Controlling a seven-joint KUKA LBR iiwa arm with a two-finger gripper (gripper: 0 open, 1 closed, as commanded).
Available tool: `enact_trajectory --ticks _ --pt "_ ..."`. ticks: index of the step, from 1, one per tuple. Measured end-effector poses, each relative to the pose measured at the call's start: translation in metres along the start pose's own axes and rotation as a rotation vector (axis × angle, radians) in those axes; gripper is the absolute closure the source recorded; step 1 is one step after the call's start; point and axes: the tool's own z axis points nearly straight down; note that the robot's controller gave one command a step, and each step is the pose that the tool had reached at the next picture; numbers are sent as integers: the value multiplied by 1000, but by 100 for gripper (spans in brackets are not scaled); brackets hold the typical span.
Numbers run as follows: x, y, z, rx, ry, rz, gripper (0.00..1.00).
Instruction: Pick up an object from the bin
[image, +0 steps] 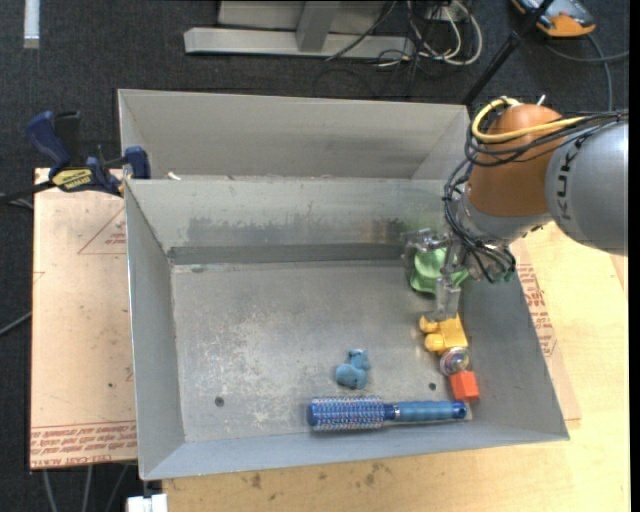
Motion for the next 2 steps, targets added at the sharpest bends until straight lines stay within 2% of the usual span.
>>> enact_trajectory --ticks 1,2 --pt "2 -36 -3 10 2 -98 0" --pt "2 -35 -3 8 3 -98 100"
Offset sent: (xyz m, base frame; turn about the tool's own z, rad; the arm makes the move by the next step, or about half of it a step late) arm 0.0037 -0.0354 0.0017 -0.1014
